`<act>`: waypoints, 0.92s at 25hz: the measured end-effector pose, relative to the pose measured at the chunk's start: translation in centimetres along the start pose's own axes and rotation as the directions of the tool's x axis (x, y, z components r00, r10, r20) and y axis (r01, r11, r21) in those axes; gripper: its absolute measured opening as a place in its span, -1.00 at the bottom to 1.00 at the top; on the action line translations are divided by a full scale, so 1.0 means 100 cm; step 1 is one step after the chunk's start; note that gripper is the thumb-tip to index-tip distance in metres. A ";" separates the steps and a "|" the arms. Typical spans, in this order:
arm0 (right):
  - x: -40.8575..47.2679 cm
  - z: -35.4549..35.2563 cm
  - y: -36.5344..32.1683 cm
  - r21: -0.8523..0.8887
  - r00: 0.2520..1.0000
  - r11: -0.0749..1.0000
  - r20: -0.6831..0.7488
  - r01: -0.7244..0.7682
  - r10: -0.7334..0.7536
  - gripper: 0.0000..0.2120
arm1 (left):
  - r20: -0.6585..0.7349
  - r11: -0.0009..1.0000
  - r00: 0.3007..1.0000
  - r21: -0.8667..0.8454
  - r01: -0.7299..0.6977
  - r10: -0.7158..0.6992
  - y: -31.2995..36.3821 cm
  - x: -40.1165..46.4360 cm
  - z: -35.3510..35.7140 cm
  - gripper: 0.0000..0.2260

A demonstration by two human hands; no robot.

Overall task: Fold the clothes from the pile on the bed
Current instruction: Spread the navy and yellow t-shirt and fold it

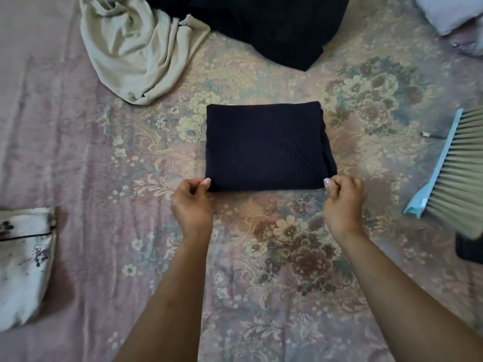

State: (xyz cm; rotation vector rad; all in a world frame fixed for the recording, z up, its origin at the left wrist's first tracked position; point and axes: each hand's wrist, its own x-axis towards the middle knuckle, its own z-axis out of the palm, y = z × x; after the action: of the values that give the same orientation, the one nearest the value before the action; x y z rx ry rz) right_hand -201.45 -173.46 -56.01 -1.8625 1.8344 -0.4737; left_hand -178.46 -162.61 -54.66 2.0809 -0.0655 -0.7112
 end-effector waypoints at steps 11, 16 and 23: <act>0.001 -0.015 -0.020 0.416 0.985 0.895 0.013 -0.159 0.169 -0.80 | 0.034 0.998 0.998 -0.055 -0.043 0.045 0.009 -0.015 0.007 -0.73; 0.013 -0.014 -0.037 0.159 0.999 0.987 -0.027 -0.037 0.042 -0.66 | 0.074 0.932 0.986 0.323 -0.163 0.147 0.017 -0.002 0.016 -0.67; 0.023 -0.004 -0.054 -0.116 0.991 0.987 -0.060 0.111 -0.119 -0.75 | 0.158 0.714 0.918 0.586 -0.385 0.365 0.015 0.007 0.016 -0.70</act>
State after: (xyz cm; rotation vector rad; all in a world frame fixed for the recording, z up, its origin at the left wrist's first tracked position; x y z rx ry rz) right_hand -197.09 -175.85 -52.83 -2.0600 1.8382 -0.4869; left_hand -178.38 -164.85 -54.48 2.5476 -0.8191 -0.4990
